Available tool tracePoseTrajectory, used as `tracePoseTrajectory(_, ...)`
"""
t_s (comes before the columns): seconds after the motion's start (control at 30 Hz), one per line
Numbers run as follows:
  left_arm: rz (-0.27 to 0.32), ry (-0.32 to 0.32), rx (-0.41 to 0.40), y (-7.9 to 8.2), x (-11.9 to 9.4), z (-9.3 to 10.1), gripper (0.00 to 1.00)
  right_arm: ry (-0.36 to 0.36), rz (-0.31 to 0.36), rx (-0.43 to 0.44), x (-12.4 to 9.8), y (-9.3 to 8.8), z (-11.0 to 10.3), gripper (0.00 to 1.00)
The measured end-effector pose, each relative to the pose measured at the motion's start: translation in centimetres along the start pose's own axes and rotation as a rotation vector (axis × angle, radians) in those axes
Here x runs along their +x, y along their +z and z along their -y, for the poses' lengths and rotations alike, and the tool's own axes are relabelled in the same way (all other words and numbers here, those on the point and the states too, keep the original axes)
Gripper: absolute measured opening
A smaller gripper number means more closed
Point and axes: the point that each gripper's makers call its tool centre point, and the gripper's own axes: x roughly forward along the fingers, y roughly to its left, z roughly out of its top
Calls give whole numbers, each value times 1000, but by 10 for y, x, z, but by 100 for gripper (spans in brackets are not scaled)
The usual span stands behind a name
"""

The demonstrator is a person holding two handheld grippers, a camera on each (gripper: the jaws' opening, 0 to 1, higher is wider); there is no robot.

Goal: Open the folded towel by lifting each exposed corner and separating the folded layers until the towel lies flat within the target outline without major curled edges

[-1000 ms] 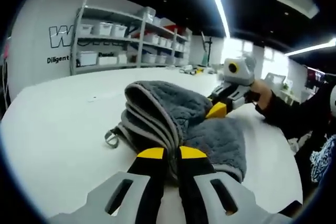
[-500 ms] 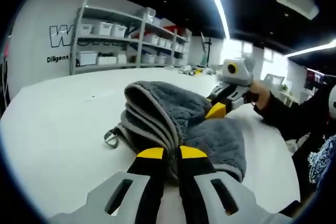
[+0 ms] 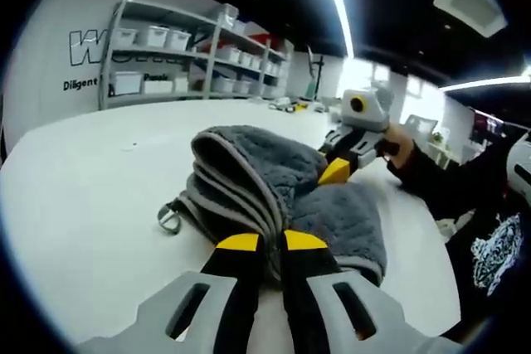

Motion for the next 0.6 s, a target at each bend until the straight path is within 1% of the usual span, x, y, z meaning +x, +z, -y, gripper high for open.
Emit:
tracePoseTrajectory(0.1, -4, -7, 4, 0, 0, 1, 7, 6, -1, 1, -1, 0, -1, 7)
tracePoseTrajectory(0.3, -4, 0, 16, -1, 1, 1, 8, 7, 5, 4, -1, 0, 1, 7)
tracePoseTrajectory(0.43, 5, 26, 29, 1, 0, -5, 13, -1, 17, -24, -3, 2, 1, 10)
tracePoseTrajectory(0.5, 7, 55, 49, 1, -2, -10, 18, -9, 21, -28, -3, 3, 2, 10)
tracePoseTrajectory(0.6, 3, 60, 52, 1, -4, -10, 19, -9, 22, -28, -4, 3, 2, 11)
